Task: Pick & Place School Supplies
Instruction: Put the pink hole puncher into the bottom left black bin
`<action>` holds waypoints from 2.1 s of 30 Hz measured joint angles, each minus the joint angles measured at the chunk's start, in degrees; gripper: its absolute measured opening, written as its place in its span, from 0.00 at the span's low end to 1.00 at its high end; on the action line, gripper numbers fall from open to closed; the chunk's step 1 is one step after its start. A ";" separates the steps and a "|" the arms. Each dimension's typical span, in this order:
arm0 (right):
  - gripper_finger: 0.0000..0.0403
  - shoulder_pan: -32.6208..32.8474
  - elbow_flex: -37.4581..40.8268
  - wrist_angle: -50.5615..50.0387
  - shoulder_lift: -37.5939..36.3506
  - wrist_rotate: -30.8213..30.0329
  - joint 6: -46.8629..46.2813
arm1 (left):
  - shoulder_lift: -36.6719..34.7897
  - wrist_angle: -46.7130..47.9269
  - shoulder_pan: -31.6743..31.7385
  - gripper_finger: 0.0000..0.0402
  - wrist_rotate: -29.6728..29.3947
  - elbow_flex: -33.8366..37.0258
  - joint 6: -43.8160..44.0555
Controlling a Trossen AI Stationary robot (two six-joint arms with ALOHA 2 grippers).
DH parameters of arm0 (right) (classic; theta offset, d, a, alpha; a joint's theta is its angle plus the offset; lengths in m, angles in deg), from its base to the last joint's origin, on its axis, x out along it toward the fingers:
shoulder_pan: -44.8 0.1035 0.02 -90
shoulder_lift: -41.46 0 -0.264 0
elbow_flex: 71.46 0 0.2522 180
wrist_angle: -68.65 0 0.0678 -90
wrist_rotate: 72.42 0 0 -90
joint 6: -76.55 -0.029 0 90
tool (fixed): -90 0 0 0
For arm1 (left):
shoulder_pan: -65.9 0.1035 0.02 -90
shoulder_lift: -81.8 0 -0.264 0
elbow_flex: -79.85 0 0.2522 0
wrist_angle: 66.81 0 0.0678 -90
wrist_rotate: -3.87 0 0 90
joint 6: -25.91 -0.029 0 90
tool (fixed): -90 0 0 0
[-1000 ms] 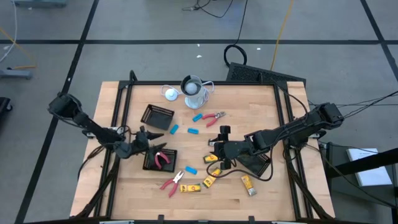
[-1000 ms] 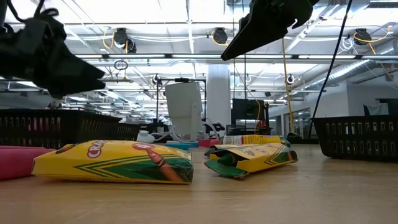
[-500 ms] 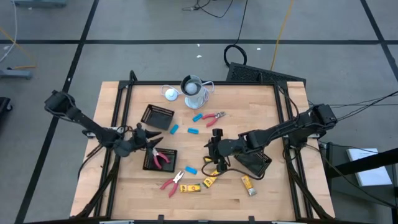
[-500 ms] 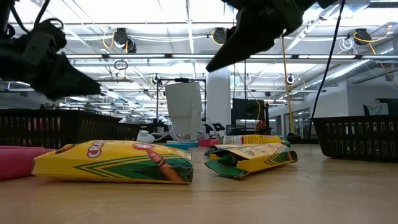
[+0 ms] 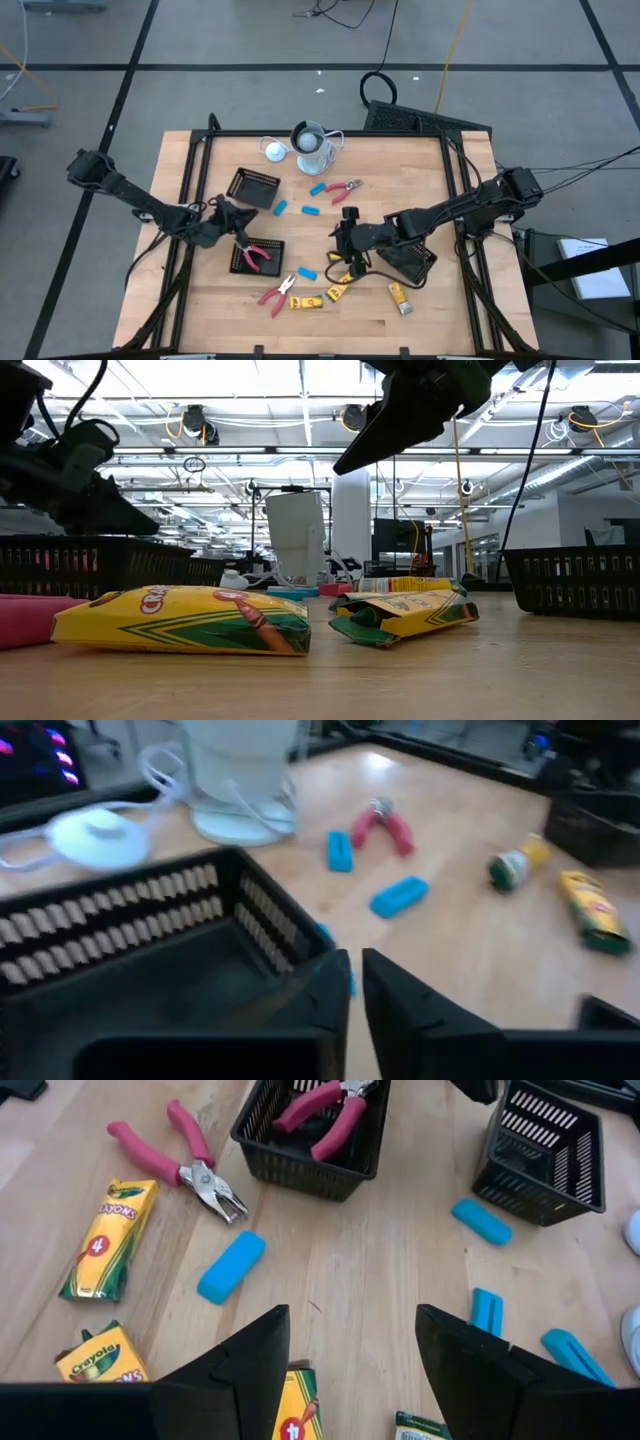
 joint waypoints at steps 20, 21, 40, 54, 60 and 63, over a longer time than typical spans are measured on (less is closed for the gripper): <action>0.52 -1.74 0.00 -0.57 -0.02 -0.06 2.60 | -7.17 21.41 -2.34 0.03 4.38 -12.74 -11.23; 0.52 -2.54 0.13 -0.77 -0.02 -0.11 3.14 | -7.17 19.83 -2.18 0.04 4.04 -12.74 -13.25; 0.52 -24.74 8.61 2.22 -0.09 12.88 15.53 | -6.82 5.03 10.81 0.53 9.70 -12.74 -30.55; 0.52 -28.63 4.90 4.27 10.18 18.08 18.79 | -6.82 4.94 16.15 0.49 13.50 -12.74 -30.56; 0.52 -28.90 0.88 1.23 15.20 18.06 20.93 | -6.82 5.01 16.87 0.48 14.43 -12.74 -30.59; 0.51 -29.41 0.58 0.79 16.16 18.23 21.20 | -6.82 5.05 16.87 0.48 14.51 -12.74 -30.57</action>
